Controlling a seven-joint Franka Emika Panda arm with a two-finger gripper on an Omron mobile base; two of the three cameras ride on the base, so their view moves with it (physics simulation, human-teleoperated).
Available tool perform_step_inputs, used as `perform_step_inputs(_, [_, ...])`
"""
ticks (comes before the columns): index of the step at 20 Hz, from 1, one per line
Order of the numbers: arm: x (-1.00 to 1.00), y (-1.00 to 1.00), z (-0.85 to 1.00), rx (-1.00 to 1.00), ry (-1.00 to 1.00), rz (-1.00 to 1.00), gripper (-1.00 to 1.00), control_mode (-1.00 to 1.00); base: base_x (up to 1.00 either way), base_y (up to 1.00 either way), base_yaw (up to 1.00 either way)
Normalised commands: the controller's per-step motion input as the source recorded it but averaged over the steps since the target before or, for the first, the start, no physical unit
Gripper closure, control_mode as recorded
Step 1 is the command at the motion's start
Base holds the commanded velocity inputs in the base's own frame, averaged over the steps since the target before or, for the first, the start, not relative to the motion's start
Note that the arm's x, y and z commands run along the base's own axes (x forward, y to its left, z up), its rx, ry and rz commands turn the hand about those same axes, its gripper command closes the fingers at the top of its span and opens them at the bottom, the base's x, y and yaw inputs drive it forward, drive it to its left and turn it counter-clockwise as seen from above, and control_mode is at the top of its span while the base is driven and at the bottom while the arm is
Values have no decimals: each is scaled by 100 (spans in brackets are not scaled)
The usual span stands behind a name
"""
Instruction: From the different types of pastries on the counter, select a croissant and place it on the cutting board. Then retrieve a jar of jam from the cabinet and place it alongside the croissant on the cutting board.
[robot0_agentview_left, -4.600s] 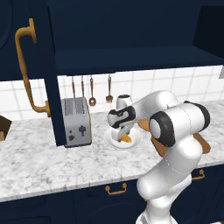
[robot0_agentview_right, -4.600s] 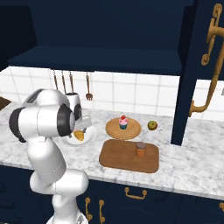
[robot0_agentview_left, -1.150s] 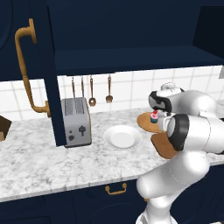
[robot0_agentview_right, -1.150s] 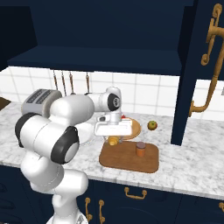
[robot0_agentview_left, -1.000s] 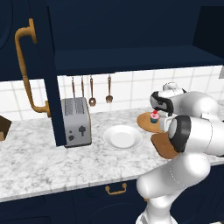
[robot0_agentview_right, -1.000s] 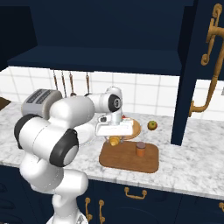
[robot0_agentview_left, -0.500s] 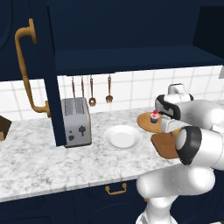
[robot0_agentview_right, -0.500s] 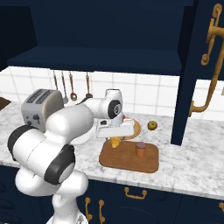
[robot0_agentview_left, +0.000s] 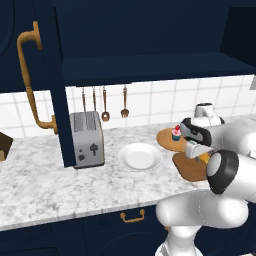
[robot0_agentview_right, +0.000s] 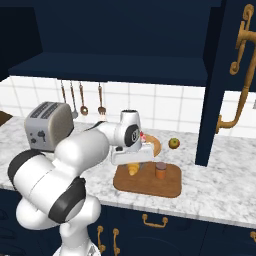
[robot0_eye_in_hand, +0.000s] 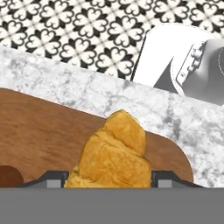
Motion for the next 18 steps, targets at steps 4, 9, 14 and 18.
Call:
perform_step_inputs(4, [0, 0, -23, 0, -5, 0, 100, -100, 0, 0, 0])
perform_step_inputs(9, [7, 0, -30, 0, -4, 0, 100, -100, 0, 0, 0])
perform_step_inputs(14, [2, 0, -26, 0, -3, 0, 100, -100, 0, 0, 0])
perform_step_inputs(18, [0, -1, -24, 0, -5, 0, 100, -100, 0, 0, 0])
